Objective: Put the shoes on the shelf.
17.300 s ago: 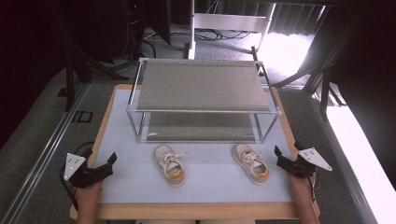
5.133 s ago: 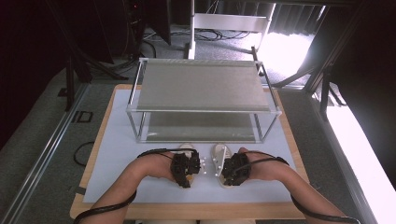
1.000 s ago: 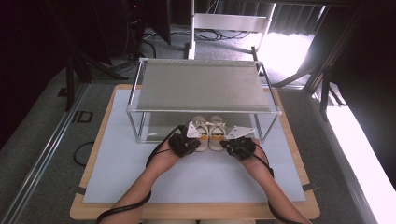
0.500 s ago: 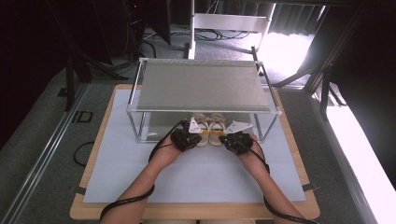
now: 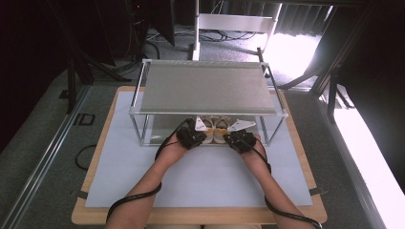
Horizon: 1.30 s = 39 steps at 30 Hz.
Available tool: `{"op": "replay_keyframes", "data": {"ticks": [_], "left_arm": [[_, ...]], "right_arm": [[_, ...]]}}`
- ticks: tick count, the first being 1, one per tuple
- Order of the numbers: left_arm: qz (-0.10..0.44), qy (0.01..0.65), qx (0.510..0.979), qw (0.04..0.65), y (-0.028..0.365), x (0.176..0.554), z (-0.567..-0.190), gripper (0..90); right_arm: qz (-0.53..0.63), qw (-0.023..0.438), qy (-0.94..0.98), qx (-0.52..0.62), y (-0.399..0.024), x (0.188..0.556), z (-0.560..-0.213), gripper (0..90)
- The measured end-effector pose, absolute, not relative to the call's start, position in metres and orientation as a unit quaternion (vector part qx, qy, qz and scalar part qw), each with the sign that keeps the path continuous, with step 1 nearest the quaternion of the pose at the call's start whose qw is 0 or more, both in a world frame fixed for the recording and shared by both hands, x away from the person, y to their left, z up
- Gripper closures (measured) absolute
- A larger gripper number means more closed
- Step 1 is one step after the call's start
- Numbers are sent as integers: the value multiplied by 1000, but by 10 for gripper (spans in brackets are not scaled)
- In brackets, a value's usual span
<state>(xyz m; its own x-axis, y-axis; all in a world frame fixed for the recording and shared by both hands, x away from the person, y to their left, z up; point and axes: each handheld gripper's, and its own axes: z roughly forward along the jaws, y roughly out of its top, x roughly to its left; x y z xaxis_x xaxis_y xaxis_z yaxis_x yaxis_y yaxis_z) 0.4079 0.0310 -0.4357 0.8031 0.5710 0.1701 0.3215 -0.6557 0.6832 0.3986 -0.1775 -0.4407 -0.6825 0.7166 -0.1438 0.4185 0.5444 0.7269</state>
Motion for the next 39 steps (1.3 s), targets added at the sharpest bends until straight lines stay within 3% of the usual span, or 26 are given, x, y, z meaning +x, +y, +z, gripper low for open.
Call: {"op": "replay_keyframes", "data": {"ticks": [10,16,18,20,24,25,27,34,39], "left_arm": [[185,253,891,329,26,411,-438,872],[174,258,886,345,29,400,-434,810],[168,255,887,347,30,397,-432,756],[158,260,884,355,31,392,-430,661],[152,270,880,361,32,383,-428,403],[152,270,880,361,32,383,-428,310],[143,268,881,363,34,381,-427,259],[142,264,878,372,38,373,-430,9],[154,274,870,379,49,365,-434,8]], "right_arm": [[345,221,846,341,-177,402,-443,871],[356,218,846,332,-180,393,-440,822],[359,216,846,330,-182,390,-439,785],[366,215,845,326,-183,387,-438,688],[379,216,841,319,-186,380,-436,515],[379,216,841,319,-186,380,-436,515],[379,217,840,323,-188,377,-437,410],[386,217,836,324,-195,371,-441,304],[386,223,841,305,-198,361,-447,219]]}}
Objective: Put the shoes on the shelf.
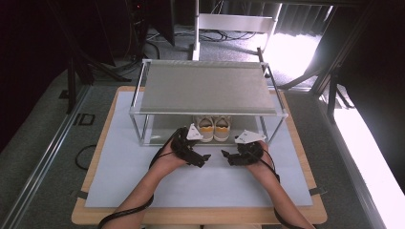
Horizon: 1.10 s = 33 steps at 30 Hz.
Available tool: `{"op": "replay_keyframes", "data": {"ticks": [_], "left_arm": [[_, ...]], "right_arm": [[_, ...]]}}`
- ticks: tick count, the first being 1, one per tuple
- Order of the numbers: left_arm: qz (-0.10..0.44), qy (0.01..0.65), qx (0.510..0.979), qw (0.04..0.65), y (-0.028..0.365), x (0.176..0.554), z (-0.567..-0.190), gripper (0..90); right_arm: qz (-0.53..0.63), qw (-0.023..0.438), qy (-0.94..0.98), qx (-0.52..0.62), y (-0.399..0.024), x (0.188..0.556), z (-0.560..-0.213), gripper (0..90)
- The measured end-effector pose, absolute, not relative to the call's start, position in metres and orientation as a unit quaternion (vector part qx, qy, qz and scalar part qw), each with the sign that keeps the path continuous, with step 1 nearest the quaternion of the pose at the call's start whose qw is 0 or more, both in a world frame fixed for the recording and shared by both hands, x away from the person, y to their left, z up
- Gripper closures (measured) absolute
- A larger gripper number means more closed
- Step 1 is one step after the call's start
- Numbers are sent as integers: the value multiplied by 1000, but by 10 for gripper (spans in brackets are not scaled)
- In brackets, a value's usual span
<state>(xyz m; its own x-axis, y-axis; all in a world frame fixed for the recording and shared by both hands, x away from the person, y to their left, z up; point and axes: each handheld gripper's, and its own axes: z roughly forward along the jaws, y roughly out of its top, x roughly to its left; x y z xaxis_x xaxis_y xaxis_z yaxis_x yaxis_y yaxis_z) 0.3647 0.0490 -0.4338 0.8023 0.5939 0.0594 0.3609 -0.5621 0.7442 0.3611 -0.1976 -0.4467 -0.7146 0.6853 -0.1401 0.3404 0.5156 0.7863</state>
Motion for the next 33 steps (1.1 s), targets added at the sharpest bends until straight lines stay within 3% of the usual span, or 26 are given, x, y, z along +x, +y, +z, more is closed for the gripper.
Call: {"op": "replay_keyframes", "data": {"ticks": [16,33], "left_arm": [[160,289,861,387,80,341,-450,9],[179,321,847,385,115,321,-460,9]], "right_arm": [[401,205,830,330,-211,345,-463,127],[406,225,807,366,-249,327,-471,129]]}}
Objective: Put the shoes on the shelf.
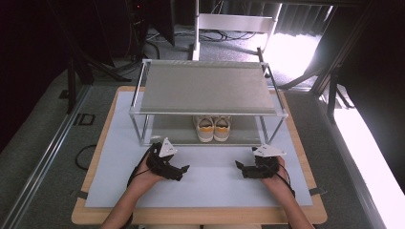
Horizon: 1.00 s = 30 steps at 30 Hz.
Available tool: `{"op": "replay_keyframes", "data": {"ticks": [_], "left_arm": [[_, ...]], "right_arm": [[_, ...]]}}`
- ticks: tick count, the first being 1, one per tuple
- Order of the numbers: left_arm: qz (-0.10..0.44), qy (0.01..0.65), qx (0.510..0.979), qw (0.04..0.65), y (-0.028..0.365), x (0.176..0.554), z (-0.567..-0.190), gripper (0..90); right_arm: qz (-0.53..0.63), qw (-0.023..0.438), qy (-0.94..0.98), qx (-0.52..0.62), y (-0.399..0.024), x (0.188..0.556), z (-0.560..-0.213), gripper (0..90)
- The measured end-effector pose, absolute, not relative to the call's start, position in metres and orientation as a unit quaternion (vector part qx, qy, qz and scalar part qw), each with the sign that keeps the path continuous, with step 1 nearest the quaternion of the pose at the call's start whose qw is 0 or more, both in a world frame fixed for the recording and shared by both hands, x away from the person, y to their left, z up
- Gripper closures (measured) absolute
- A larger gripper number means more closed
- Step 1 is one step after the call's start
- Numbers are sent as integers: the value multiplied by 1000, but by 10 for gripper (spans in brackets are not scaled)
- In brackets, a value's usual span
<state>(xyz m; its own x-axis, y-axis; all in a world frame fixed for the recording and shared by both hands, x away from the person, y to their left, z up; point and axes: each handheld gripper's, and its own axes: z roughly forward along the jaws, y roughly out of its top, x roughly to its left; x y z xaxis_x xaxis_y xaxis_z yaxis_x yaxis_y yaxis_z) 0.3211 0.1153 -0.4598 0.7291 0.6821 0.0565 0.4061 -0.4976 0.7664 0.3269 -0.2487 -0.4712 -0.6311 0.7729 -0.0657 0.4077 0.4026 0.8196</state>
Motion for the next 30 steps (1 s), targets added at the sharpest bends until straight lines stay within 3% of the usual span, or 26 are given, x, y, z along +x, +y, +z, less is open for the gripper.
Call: {"op": "replay_keyframes", "data": {"ticks": [30], "left_arm": [[205,377,814,391,176,301,-476,9]], "right_arm": [[405,275,763,423,-322,319,-473,136]]}}
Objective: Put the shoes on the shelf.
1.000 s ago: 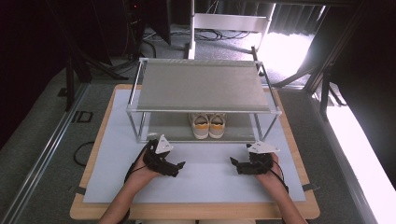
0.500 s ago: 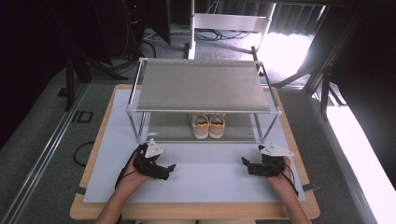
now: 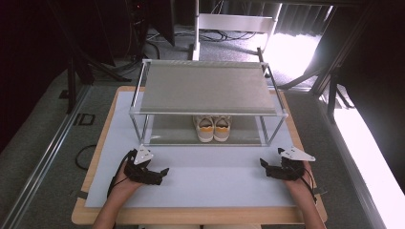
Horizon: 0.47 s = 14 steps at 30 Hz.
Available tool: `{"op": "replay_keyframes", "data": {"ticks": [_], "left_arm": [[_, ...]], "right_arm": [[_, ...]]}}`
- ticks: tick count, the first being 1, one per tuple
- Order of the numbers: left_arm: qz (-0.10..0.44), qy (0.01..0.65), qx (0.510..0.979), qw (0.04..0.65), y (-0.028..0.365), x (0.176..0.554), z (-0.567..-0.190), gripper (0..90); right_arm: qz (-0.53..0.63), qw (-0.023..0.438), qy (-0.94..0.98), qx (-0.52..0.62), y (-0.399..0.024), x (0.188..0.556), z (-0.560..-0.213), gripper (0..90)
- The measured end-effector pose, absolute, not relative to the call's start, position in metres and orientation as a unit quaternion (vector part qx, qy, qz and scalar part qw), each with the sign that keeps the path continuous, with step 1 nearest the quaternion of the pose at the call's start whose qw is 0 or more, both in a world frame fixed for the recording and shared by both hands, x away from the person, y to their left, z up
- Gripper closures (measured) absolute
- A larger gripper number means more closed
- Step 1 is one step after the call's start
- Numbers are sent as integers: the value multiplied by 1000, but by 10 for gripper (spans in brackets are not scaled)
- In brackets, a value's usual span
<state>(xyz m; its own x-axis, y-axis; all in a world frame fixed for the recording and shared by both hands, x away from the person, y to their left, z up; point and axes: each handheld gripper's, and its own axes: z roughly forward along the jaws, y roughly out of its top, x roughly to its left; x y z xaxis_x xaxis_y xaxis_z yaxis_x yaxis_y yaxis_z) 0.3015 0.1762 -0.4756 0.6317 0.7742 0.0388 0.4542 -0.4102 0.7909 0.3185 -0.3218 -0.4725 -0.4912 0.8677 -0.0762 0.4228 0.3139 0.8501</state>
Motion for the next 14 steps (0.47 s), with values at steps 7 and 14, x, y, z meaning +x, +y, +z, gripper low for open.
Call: {"op": "replay_keyframes", "data": {"ticks": [7,14], "left_arm": [[214,385,804,401,183,298,-479,9],[216,387,802,401,185,297,-483,9]], "right_arm": [[403,281,762,422,-322,318,-475,136],[401,283,763,420,-322,318,-477,136]]}}
